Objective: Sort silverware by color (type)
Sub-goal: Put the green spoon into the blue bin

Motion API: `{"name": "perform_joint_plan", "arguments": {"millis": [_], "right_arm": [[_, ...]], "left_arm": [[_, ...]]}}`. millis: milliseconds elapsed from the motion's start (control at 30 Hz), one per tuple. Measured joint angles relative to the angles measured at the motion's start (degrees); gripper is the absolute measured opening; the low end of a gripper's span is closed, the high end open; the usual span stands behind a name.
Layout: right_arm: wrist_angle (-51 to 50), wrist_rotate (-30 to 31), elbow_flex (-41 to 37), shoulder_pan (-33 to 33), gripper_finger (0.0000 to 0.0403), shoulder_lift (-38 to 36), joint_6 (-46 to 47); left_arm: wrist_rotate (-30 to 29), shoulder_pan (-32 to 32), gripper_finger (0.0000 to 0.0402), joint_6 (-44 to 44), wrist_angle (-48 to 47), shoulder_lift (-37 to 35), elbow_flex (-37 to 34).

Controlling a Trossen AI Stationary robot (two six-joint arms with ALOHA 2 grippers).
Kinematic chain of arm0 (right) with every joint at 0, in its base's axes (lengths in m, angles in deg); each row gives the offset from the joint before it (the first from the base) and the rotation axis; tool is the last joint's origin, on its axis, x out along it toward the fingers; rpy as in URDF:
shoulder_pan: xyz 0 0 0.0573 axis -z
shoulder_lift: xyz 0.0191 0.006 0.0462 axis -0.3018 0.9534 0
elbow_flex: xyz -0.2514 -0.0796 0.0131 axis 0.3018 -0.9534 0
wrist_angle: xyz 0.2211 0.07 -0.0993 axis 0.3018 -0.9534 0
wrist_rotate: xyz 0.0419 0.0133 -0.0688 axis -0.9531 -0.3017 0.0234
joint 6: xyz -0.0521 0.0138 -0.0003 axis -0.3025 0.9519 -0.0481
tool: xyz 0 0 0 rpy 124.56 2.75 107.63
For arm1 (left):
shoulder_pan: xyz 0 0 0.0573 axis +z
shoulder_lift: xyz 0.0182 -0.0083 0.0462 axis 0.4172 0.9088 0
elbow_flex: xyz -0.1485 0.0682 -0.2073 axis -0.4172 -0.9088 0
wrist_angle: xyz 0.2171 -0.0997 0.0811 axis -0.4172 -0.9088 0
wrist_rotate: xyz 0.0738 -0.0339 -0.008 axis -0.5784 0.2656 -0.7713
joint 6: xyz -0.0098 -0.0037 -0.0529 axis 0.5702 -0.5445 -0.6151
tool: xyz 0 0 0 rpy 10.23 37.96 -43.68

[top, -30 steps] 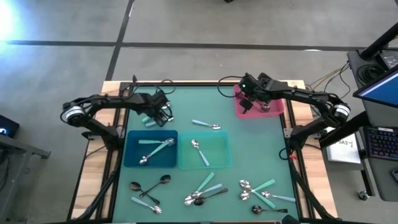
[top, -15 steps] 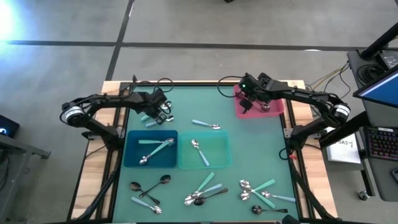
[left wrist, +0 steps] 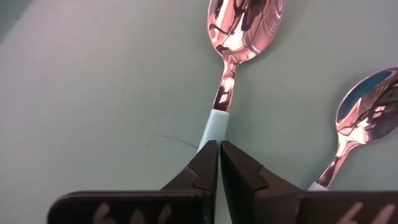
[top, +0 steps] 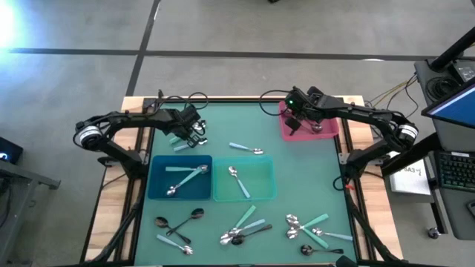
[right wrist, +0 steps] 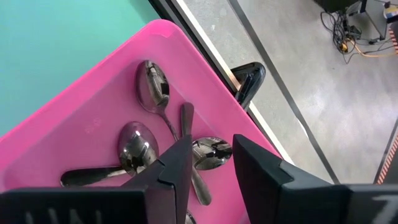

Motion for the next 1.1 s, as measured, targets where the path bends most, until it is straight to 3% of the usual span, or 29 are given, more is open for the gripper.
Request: {"name": "perform_joint_plan", "arguments": {"millis": [167,500,667,933,1100], "right_arm": [[0.0,0.0,0.0,0.0,0.0107,0.0,0.0],[0.2,-0.1,0.0,0.0,0.0104,0.0,0.0],[0.5,-0.1,0.0,0.0,0.0107,0.0,0.0],[0.6,-0.2,0.0,0.0,0.0099,0.0,0.0],[0.6,-1.0,0.0,0.0,0.0099,0.0,1.2]], "left_arm": [[0.9,-0.1,0.0032,0.4,-0.4,0.0,1.5],[0.4,0.1,0.0132,4.7,-0.1,0.4,3.9],[0.3,0.2,0.0157,4.2,-0.2,3.5,3.3],[1.4,0.5,0.0152,4.0,-0.6,10.6,4.1],[4.5,0.4,0.0091,3.5,-0.7,11.5,4.3]]}}
